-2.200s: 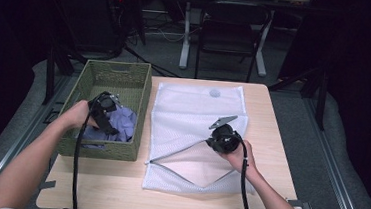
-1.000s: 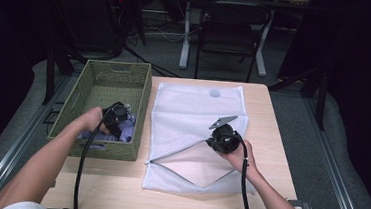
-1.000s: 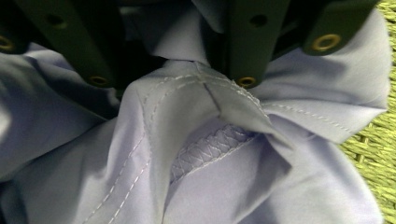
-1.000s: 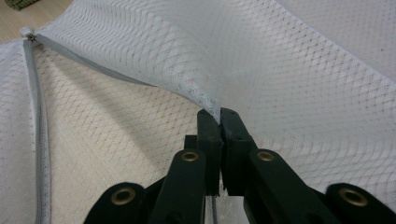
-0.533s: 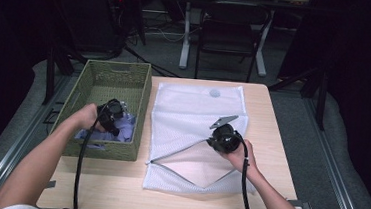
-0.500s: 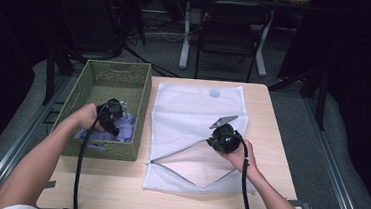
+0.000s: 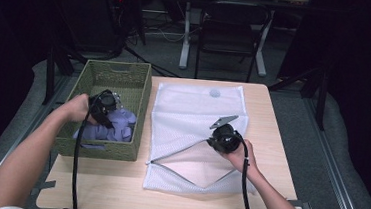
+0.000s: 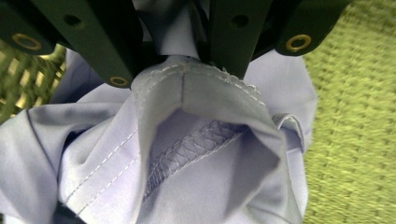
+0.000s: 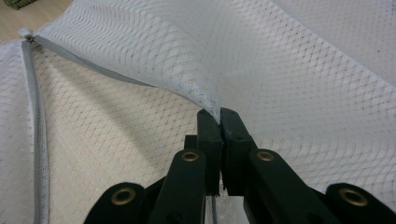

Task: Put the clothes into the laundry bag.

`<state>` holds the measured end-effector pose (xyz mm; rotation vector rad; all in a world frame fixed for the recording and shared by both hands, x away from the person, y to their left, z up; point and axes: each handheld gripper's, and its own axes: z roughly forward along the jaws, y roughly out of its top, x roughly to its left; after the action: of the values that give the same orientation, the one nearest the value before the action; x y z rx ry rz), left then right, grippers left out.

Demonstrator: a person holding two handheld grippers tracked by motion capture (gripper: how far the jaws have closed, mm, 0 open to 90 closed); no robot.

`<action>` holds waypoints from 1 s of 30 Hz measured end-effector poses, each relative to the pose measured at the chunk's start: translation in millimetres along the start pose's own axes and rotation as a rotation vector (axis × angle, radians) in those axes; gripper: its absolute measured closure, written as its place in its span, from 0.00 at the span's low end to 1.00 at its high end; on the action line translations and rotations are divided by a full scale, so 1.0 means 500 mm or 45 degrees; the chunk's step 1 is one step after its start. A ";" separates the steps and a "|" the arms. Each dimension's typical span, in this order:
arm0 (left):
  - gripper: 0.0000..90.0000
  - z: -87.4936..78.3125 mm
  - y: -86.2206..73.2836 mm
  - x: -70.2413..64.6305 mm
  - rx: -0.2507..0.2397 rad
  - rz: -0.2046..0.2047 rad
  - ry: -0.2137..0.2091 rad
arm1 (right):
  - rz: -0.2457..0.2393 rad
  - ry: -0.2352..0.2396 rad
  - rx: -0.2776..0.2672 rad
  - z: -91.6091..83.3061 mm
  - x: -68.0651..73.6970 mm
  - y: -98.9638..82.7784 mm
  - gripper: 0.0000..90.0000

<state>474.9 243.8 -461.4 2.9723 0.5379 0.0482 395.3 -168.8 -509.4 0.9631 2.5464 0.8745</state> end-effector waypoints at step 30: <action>0.88 -0.197 0.010 -0.004 0.041 0.014 0.174 | 0.002 -0.007 0.000 -0.003 -0.001 0.000 0.98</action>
<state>469.6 249.6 -362.8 3.0193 0.5430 0.2475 395.1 -169.9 -508.5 0.9665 2.5410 0.8710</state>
